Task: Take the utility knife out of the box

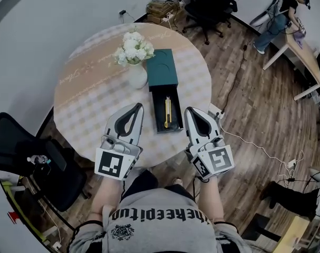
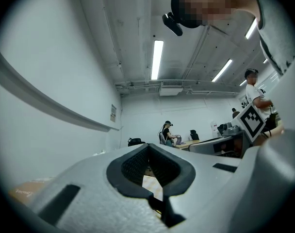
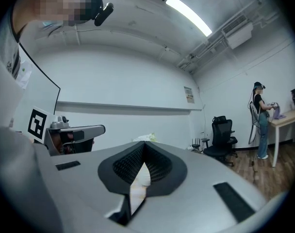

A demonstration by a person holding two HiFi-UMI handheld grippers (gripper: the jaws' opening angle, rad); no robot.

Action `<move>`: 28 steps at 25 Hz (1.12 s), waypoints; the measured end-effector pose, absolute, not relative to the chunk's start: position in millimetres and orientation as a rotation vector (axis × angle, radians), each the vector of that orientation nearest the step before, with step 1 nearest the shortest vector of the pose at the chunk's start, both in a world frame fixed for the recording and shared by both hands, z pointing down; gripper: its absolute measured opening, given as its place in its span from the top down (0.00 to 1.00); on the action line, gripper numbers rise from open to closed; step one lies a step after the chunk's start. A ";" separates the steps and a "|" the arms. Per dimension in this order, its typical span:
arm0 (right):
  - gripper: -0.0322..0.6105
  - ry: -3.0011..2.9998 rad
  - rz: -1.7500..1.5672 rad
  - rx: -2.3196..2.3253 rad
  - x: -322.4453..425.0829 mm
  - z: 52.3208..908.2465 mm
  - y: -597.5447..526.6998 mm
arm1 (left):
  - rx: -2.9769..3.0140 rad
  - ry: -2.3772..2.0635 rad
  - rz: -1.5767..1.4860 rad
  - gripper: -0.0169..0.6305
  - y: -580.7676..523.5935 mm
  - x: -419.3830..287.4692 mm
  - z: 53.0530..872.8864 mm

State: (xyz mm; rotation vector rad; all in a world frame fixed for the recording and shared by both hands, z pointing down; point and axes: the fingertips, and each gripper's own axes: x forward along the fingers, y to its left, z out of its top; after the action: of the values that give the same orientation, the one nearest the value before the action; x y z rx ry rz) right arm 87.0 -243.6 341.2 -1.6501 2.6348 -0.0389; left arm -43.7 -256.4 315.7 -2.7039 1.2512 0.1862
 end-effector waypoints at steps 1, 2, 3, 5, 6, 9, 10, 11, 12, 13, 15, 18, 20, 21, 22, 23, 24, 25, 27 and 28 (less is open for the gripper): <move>0.94 2.629 -0.043 -1.663 85.7 343.5 -246.0 | -2.711 1.242 0.186 0.95 -259.5 -45.0 317.3; 0.94 2.624 -0.047 -1.674 84.3 345.6 -248.1 | -2.717 1.233 0.185 0.95 -262.3 -46.4 318.7; 0.94 2.619 -0.052 -1.686 82.9 347.7 -250.2 | -2.723 1.225 0.184 0.95 -265.0 -47.6 320.2; 0.94 2.612 -0.064 -1.710 80.5 352.4 -255.2 | -2.737 1.209 0.181 0.95 -271.0 -49.6 323.4; 0.94 2.609 -0.073 -1.722 79.5 355.0 -258.4 | -2.743 1.202 0.178 0.95 -274.5 -50.6 325.2; 0.94 2.601 -0.102 -1.753 77.0 363.6 -268.5 | -2.762 1.187 0.169 0.95 -285.5 -53.6 330.9; 0.94 2.599 -0.112 -1.763 76.3 366.6 -271.6 | -2.768 1.183 0.166 0.95 -288.8 -54.5 332.8; 0.94 2.597 -0.122 -1.774 75.8 369.9 -274.5 | -2.775 1.177 0.162 0.95 -291.9 -55.3 334.9; 0.94 2.594 -0.133 -1.787 75.3 373.4 -277.1 | -2.782 1.172 0.158 0.95 -294.7 -56.1 337.2; 0.94 2.590 -0.146 -1.801 75.1 377.4 -279.5 | -2.789 1.166 0.154 0.95 -297.4 -56.8 339.5; 0.94 2.579 -0.176 -1.829 75.3 386.1 -284.1 | -2.805 1.156 0.149 0.95 -302.6 -57.6 344.3; 0.94 2.581 -0.216 -1.866 75.5 399.5 -290.0 | -2.829 1.142 0.140 0.95 -309.1 -57.3 351.5; 0.94 2.575 -0.253 -1.893 76.3 409.6 -292.8 | -2.844 1.132 0.136 0.95 -312.6 -56.7 355.9; 0.94 2.573 -0.271 -1.904 76.4 414.6 -294.4 | -2.851 1.128 0.135 0.95 -314.5 -56.5 358.1; 0.94 2.572 -0.288 -1.913 76.3 419.7 -296.0 | -2.859 1.125 0.134 0.95 -316.5 -56.5 360.6; 0.94 2.573 -0.305 -1.922 76.1 424.8 -297.4 | -2.867 1.122 0.131 0.95 -318.4 -56.5 363.3; 0.94 2.574 -0.324 -1.931 75.9 430.1 -298.3 | -2.875 1.120 0.126 0.95 -320.1 -56.6 366.3; 0.94 2.574 -0.344 -1.940 75.8 435.6 -298.4 | -2.884 1.118 0.120 0.95 -321.3 -56.6 369.3; 0.94 2.574 -0.389 -1.961 75.9 446.9 -297.1 | -2.903 1.112 0.108 0.95 -322.8 -56.2 375.3; 0.94 2.574 -0.411 -1.970 76.1 452.5 -296.4 | -2.911 1.109 0.105 0.95 -323.6 -55.8 378.0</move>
State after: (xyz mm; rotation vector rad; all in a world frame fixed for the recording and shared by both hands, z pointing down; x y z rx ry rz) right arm 76.1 -296.4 452.5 -1.9697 2.5742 -0.4110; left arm -55.8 -323.6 378.0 -2.9113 1.1091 0.1049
